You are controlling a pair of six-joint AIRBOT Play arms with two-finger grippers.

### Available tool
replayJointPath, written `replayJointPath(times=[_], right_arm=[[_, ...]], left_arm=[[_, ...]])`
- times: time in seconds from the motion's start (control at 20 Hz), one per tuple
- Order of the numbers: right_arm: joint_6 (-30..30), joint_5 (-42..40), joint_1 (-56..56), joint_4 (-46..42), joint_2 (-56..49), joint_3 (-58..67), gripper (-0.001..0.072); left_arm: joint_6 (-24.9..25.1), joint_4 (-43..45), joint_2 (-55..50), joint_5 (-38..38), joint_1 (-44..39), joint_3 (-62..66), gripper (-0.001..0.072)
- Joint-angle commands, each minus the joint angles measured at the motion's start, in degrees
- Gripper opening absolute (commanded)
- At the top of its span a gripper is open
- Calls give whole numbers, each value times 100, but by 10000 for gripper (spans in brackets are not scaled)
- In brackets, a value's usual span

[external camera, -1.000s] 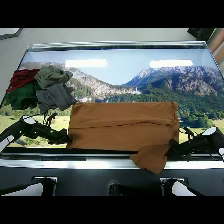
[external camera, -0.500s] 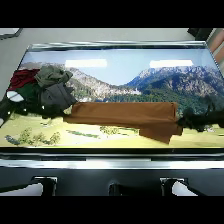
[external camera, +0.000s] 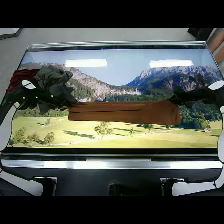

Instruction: Fold the shirts.

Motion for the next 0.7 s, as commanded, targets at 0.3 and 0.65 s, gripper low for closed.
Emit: replayJointPath(times=[0.3, 0.65], right_arm=[[-413, 1008, -476, -922, -153, 680, 663], [-874, 1974, -1095, -487, -758, 107, 716]], left_arm=[[22, -7, -133, -732, 236, 549, 594], [0, -9, 1257, -632, 203, 597, 592]])
